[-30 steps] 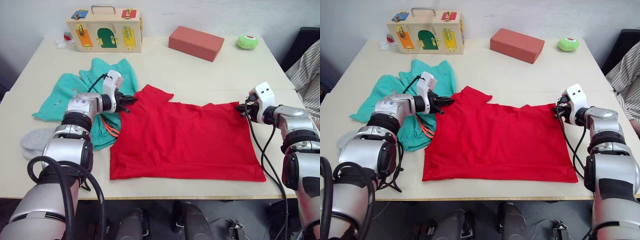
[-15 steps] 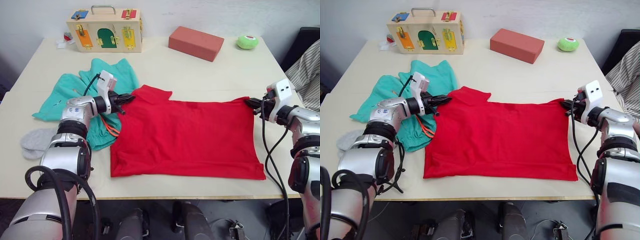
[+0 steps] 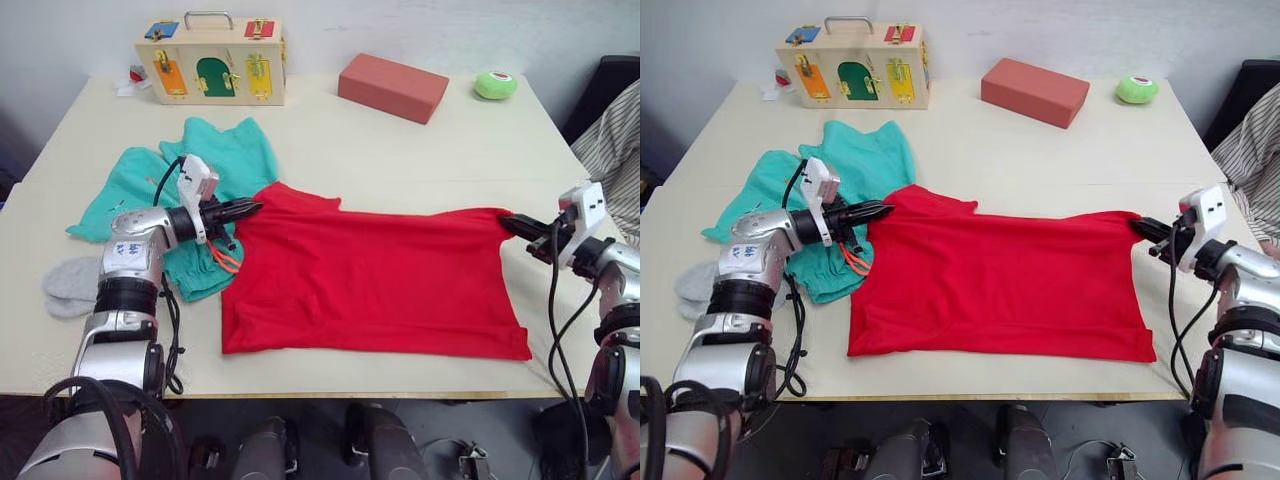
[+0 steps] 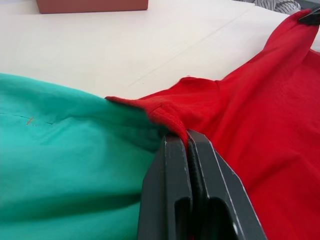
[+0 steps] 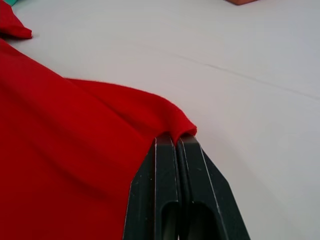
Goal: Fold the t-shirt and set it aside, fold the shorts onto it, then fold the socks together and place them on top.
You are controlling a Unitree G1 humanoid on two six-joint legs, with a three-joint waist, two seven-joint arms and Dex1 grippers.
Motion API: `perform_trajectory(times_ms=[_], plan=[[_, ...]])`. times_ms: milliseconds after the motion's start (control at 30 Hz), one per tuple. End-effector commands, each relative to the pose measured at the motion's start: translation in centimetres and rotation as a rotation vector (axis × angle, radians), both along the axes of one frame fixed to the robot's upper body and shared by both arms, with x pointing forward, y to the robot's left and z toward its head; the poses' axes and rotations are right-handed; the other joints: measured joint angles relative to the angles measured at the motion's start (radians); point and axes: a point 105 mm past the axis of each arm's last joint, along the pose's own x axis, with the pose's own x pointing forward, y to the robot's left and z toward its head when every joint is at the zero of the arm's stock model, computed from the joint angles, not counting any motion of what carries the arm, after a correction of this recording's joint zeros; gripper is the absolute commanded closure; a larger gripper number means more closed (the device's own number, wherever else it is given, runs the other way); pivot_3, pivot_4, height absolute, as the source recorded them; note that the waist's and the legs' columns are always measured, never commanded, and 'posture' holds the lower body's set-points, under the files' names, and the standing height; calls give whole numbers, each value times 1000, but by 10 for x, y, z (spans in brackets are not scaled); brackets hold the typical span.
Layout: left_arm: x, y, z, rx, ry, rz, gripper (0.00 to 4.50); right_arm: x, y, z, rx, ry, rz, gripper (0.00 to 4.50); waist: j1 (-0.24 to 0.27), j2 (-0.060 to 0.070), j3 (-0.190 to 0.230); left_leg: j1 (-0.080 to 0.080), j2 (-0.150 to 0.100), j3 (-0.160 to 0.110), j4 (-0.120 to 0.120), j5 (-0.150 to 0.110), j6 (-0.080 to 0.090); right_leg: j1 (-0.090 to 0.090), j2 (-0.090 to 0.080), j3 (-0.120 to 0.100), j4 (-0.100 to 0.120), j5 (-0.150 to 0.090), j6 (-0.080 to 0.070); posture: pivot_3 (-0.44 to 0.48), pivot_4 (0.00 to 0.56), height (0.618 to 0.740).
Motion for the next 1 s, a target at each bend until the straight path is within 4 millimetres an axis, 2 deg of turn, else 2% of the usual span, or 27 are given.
perform_trajectory(times_ms=[33, 300, 333, 400, 500, 667, 767, 833, 900, 1000], plan=[[-6, 1, 9, 41, -55, -14, 4487, -8, -9, 8, -21, -43, -4, 4500, 1, 0, 0, 0, 0, 0, 0, 0, 0, 0, 0, 0, 0, 0, 0, 0, 150, 740], [-17, -3, -6, 104, 1, -44, 4487, -21, -8, -35, -132, 51, -8, 4500, 1, 0, 0, 1, 0, 0, 0, 0, 0, 2, 0, 1, 0, 0, 0, 0, 150, 740], [-19, -3, -8, 113, 24, -54, 4498, -23, -9, -36, -123, 59, -9, 4324, 1, 0, 0, 2, 0, 0, 0, 0, 0, 2, 0, 1, 0, 0, 0, 0, 150, 740], [-22, 1, -8, 139, 45, -47, 4048, -28, -10, -35, -134, 56, 11, 3869, 1, 0, 0, 4, 0, -1, 0, 0, 0, 5, 0, 0, 0, 0, 0, 0, 150, 740], [-29, 10, -2, 174, 86, -61, 3197, -41, -18, -25, -137, 36, 28, 2868, 2, 0, 0, 4, 1, -1, 0, 0, 0, 6, 0, 0, -1, 0, 0, 0, 150, 740], [-34, 19, 28, 138, 254, -66, 1600, -74, -24, 1, -245, -13, 97, 1091, 14, 0, 0, 4, 0, -2, 0, 0, 0, 6, -1, 0, -1, 0, 0, 0, 150, 740], [-24, 9, 47, 90, 337, -45, 652, -90, -16, 18, -307, -63, 135, 31, 24, -1, 0, 5, 0, -3, 1, 0, 0, 8, 0, 0, -1, 0, 0, 0, 150, 740], [-15, -2, 56, 45, 374, -38, 38, -94, -7, 27, -319, -102, 145, 0, 29, -1, -1, 6, 0, -3, 1, 0, 0, 9, 1, 0, -1, 0, 0, 0, 150, 740], [-6, -13, 58, 17, 424, -35, 38, -95, 2, 32, -314, -127, 150, 0, 29, -1, -1, 8, -1, -2, 1, 0, 0, 9, 0, 1, -1, 0, 0, 0, 150, 740], [16, -29, 47, 22, 463, 47, 38, -93, 20, 34, -299, -151, 172, 0, 29, -1, -1, 9, 0, -2, 0, 0, 0, 10, 1, 2, 0, 0, 0, 0, 150, 740]])
